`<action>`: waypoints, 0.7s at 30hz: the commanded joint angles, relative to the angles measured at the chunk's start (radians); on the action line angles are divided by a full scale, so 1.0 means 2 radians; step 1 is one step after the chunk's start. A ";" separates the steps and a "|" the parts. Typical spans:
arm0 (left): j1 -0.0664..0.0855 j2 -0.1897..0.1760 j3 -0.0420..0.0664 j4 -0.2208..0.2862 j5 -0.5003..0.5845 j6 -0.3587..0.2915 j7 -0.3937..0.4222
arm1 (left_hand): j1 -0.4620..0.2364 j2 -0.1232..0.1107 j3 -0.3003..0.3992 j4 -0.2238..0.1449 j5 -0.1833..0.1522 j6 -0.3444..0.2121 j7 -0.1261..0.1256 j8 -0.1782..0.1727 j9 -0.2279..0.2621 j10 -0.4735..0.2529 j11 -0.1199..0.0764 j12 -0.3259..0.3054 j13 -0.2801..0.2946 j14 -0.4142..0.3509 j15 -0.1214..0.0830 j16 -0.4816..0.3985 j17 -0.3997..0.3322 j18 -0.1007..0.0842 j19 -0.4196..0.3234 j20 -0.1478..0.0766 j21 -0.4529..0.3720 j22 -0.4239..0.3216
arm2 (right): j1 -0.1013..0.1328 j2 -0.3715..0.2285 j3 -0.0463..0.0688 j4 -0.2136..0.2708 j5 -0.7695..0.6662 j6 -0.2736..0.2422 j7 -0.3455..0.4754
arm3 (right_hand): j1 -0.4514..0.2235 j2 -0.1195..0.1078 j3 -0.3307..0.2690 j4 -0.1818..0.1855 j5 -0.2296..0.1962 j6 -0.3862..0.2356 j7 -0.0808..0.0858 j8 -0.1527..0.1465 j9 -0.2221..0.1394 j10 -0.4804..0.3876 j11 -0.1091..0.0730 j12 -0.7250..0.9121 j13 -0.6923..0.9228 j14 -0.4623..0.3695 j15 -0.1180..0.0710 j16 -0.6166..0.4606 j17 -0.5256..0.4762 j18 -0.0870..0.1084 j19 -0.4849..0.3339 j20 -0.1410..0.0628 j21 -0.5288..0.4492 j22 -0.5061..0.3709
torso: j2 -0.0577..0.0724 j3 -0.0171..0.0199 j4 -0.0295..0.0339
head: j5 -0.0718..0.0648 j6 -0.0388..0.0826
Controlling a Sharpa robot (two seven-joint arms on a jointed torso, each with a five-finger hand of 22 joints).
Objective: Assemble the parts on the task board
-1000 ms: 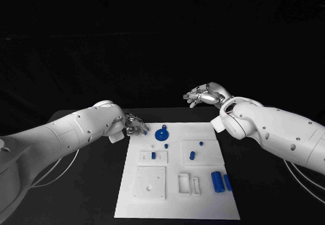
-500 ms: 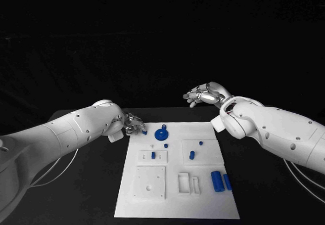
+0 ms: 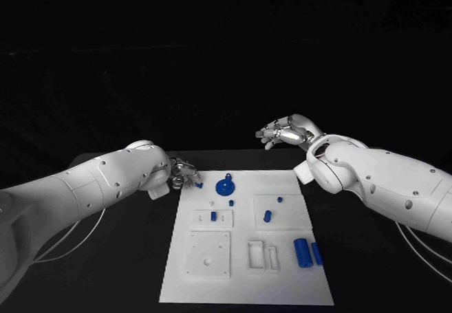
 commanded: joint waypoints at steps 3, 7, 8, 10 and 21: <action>0.002 -0.020 0.001 0.035 0.026 -0.040 0.003 | -0.001 -0.002 0.002 -0.001 0.015 0.028 -0.013 0.017 0.004 0.010 -0.002 -0.001 -0.001 0.010 -0.008 0.004 0.002 0.011 0.005 -0.046 0.003 0.004 | 0.000 -0.002 0.000 -0.001 0.003 0.001 0.003 | -0.004 0.000 -0.003 0.000 -0.001 -0.003 0.001 0.001 -0.001 0.001 0.002 -0.002 -0.001 0.000 0.003 -0.002 -0.001 0.004 -0.003 0.002 -0.002 0.000 | -0.001 -0.0005 0.0008 | 0.001 0.001; 0.007 -0.046 0.001 0.077 0.037 -0.063 0.003 | -0.002 -0.007 0.002 -0.002 0.033 0.035 -0.016 0.021 0.005 0.018 -0.004 -0.001 -0.001 0.015 -0.011 0.007 0.003 0.011 0.010 -0.048 0.006 0.004 | 0.000 -0.003 0.000 -0.001 0.003 0.001 0.003 | -0.004 0.000 -0.003 0.000 -0.001 -0.003 0.001 0.001 -0.001 0.001 0.002 -0.002 -0.001 0.000 0.003 -0.002 -0.001 0.004 -0.003 0.002 -0.002 0.000 | -0.002 -0.0006 0.0016 | 0.002 0.002; 0.008 -0.053 0.000 0.089 0.040 -0.069 0.003 | -0.002 -0.009 0.002 -0.002 0.039 0.037 -0.017 0.022 0.005 0.021 -0.005 -0.001 -0.001 0.016 -0.012 0.008 0.004 0.012 0.011 -0.049 0.007 0.004 | 0.000 -0.004 0.000 -0.002 0.003 0.001 0.003 | -0.004 0.000 -0.003 0.000 -0.001 -0.003 0.001 0.001 -0.001 0.001 0.002 -0.002 -0.001 0.000 0.003 -0.002 -0.001 0.004 -0.003 0.002 -0.002 0.000 | -0.002 -0.0007 0.0021 | 0.001 0.001; 0.010 -0.070 0.000 0.117 0.041 -0.083 0.002 | -0.002 -0.010 0.002 -0.002 0.041 0.039 -0.017 0.023 0.005 0.022 -0.006 -0.001 -0.001 0.017 -0.012 0.008 0.004 0.012 0.012 -0.049 0.007 0.004 | 0.000 -0.004 0.000 -0.002 0.004 0.001 0.002 | -0.004 0.000 -0.003 0.000 -0.001 -0.003 0.001 0.001 -0.001 0.001 0.002 -0.002 -0.001 0.000 0.003 -0.003 -0.001 0.004 -0.003 0.002 -0.002 0.000 | -0.002 -0.0009 0.0024 | 0.001 0.001; 0.010 -0.143 -0.003 0.251 0.048 -0.155 -0.011 | -0.001 -0.024 -0.001 -0.001 0.064 0.061 -0.023 0.035 0.009 0.036 -0.012 0.010 0.004 0.028 -0.017 0.019 0.009 0.014 0.021 -0.052 0.013 0.005 | 0.000 -0.005 0.000 -0.007 0.005 0.002 0.002 | -0.004 0.000 -0.003 0.000 0.000 -0.003 0.001 0.001 -0.001 0.001 0.002 -0.002 -0.001 0.000 0.003 -0.003 -0.001 0.004 -0.003 0.002 -0.002 0.000 | -0.005 -0.0020 0.0040 | 0.001 -0.001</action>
